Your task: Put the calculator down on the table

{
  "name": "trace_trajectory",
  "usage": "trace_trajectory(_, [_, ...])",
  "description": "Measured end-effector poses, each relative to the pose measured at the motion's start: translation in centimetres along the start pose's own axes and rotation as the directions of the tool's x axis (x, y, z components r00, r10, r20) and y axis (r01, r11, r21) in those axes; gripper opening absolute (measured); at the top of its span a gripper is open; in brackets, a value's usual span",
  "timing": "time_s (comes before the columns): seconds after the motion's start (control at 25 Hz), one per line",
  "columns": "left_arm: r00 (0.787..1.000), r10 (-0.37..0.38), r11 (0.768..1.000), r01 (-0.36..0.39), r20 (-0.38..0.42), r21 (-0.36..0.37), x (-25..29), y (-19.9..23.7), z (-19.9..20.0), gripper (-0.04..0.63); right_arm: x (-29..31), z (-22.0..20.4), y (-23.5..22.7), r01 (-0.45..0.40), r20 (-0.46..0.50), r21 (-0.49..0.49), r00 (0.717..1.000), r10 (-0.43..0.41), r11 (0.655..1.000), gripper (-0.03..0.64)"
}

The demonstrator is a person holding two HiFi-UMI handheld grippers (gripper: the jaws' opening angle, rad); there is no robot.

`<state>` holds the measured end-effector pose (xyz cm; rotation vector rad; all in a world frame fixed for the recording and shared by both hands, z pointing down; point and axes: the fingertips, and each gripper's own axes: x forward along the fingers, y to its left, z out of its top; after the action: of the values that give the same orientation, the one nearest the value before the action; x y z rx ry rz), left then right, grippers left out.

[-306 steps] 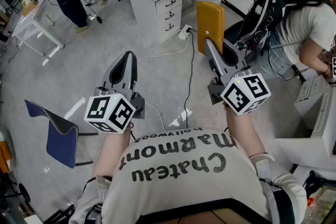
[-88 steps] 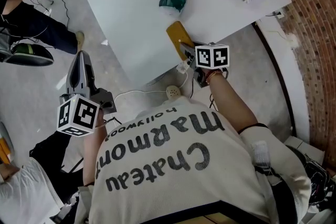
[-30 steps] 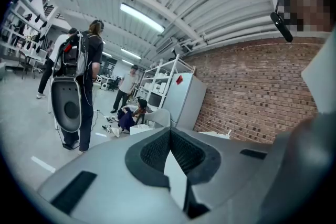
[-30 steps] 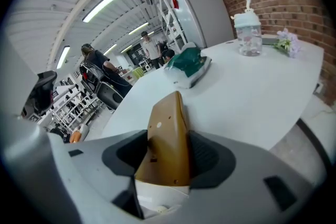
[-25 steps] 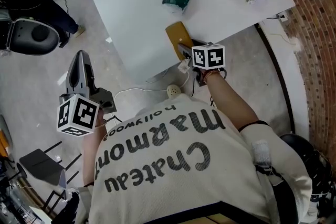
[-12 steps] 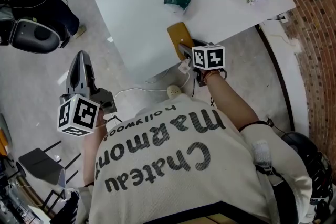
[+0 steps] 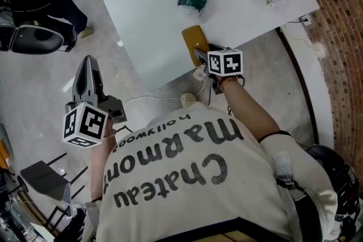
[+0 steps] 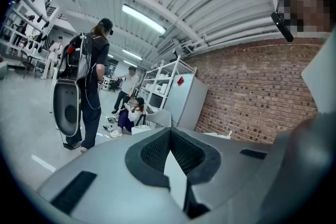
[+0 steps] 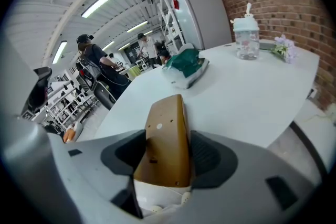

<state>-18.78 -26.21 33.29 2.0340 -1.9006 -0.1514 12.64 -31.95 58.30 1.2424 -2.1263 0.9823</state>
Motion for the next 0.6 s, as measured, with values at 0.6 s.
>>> trace_trajectory(0.6, [1.0, -0.009, 1.0, 0.009, 0.003, 0.0, 0.14, -0.04, 0.22, 0.003, 0.02, 0.08, 0.11, 0.019, -0.023, -0.04, 1.0, -0.02, 0.999, 0.267])
